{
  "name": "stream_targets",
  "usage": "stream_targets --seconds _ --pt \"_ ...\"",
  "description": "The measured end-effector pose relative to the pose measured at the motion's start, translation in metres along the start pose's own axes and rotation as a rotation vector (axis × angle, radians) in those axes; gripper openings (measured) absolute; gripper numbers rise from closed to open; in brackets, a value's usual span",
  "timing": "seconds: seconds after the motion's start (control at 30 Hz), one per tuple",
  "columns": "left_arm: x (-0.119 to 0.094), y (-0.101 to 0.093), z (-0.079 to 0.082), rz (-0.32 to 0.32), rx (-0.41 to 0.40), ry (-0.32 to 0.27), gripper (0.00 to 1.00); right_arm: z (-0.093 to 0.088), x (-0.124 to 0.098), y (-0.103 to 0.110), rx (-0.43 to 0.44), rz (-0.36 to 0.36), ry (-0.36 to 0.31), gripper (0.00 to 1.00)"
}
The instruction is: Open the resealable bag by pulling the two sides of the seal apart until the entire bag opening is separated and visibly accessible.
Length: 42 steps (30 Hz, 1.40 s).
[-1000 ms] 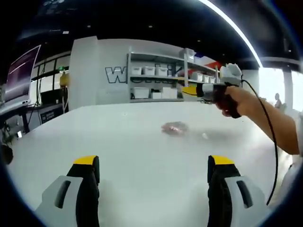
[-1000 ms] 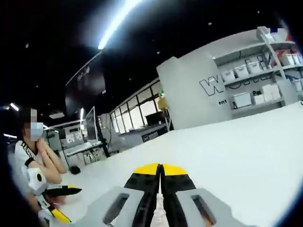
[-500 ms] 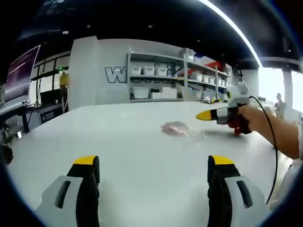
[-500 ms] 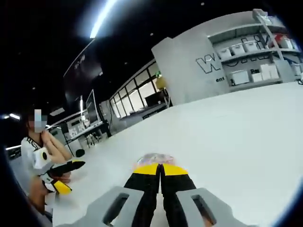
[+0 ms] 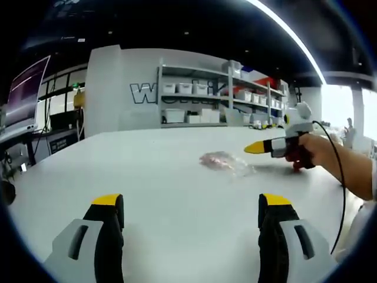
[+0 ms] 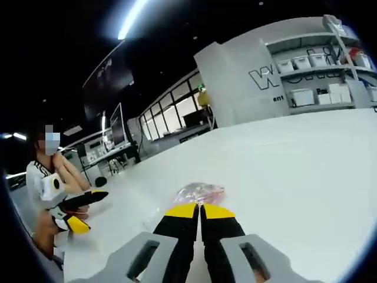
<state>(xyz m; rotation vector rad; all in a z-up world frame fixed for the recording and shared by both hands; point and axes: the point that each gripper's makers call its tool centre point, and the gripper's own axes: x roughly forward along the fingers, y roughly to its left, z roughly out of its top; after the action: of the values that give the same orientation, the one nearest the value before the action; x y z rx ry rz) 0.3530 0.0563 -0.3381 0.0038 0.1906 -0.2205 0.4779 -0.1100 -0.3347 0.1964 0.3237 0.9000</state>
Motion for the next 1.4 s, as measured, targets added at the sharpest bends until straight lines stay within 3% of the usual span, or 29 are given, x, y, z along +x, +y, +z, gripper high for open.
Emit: stream_targets --seconds 0.47,0.8,1.4 --pt "0.000 0.001 -0.001 0.001 0.001 0.002 0.94 -0.012 0.008 0.003 -0.034 0.017 0.076 0.05" --pt "0.001 0.002 -0.001 0.001 -0.001 0.001 0.94 -0.020 0.010 0.001 -0.019 0.020 0.129 0.12" --pt "0.001 0.001 -0.002 -0.001 -0.006 0.002 0.93 -0.028 0.018 0.011 0.030 0.072 0.193 0.14"
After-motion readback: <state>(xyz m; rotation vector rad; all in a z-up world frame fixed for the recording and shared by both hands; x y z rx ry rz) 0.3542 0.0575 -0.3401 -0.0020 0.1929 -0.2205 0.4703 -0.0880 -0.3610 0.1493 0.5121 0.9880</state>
